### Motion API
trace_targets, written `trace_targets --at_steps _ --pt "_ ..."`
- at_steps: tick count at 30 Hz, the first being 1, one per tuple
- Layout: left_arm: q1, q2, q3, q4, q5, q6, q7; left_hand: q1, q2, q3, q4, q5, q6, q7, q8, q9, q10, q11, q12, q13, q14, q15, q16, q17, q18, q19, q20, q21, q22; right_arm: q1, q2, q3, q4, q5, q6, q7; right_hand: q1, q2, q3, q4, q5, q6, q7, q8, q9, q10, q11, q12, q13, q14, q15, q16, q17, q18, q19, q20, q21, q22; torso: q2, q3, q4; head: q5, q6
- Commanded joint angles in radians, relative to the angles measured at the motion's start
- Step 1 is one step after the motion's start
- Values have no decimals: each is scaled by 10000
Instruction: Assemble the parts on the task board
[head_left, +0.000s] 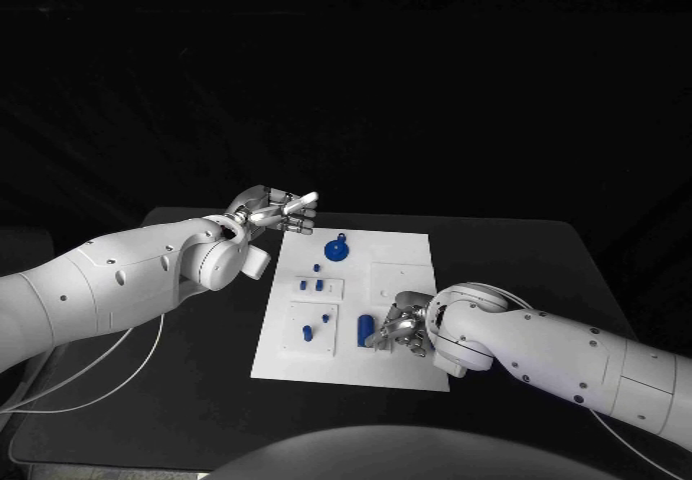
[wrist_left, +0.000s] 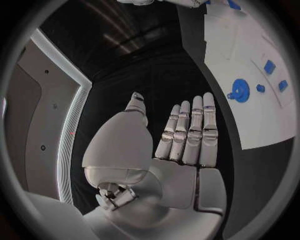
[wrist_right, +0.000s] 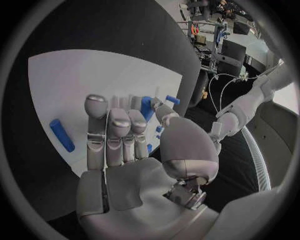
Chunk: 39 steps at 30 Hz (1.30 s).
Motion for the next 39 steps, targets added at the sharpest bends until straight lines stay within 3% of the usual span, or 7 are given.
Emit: trace_targets --at_steps 1,9,16,22,30,35,39 --pt "8 19 6 20 -53 39 -22 3 68 19 -63 -21 3 -25 -16 8 -30 -8 -32 2 -32 0 1 -6 -23 -52 23 -20 -13 -6 20 4 -22 -157 395 -65 67 -113 -15 -140 248 -5 -36 -15 3 -18 -55 49 -14 10 -45 29 -6 -197 469 -58 10 0 -1 3 -6 12 -34" --pt "9 20 5 12 -72 65 -52 4 101 17 -132 -21 4 -27 -14 8 -29 -7 -32 2 -36 3 0 -6 -22 -52 25 -20 -13 -17 46 4 -47 -162 693 -99 512 -174 -729 -487 494 43 -37 -19 -134 -37 -51 53 -19 11 -40 7 -24 -204 467 -54 -51 -2 -1 2 -2 4 -55" --pt "9 25 4 2 -96 85 -82 -4 137 10 -226 -21 3 -23 -13 9 -33 -7 -33 2 -27 0 4 -4 -17 -45 23 -16 -11 -42 64 3 -83 -197 539 -145 794 -230 -1127 -357 -932 117 -9 -10 -168 -23 -33 76 -12 12 -26 20 -8 -203 472 -45 -27 23 1 1 0 -1 -71" --pt "9 28 3 -4 -112 94 -96 -4 137 10 -226 -21 3 -23 -13 9 -33 -7 -33 2 -27 0 4 -4 -17 -45 23 -16 -11 -50 60 3 -114 -208 409 -160 890 -302 -1281 61 -962 136 -11 -9 -160 -4 -46 43 -2 8 -50 17 35 -229 477 -82 -26 32 -1 0 0 1 -77" --pt "9 19 1 -14 -119 99 -98 -4 137 10 -226 -21 3 -23 -13 9 -33 -7 -33 2 -27 0 4 -4 -17 -45 23 -16 -11 -58 21 3 -155 -195 326 -149 507 -204 -1256 559 -959 129 6 -11 -139 11 -34 44 11 16 -43 26 61 -224 482 -76 3 44 -1 6 -7 13 -88" --pt "8 31 1 -30 -121 107 -94 -4 137 10 -226 -21 3 -23 -13 9 -33 -7 -33 2 -27 0 4 -4 -17 -45 23 -16 -11 -68 39 3 -195 -172 246 -155 152 -100 -868 940 -967 120 0 -6 -120 27 -46 25 17 20 -52 41 97 -232 485 -87 36 54 2 5 -1 7 -92" --pt "8 33 0 -33 -121 107 -96 -4 137 10 -226 -21 3 -23 -13 9 -33 -7 -33 2 -27 0 4 -4 -17 -45 23 -16 -11 -70 56 3 -225 -167 231 -167 -22 213 -945 620 -967 83 -9 -8 -75 44 -51 3 34 23 -52 38 130 -244 482 -93 57 57 1 4 0 4 -99"
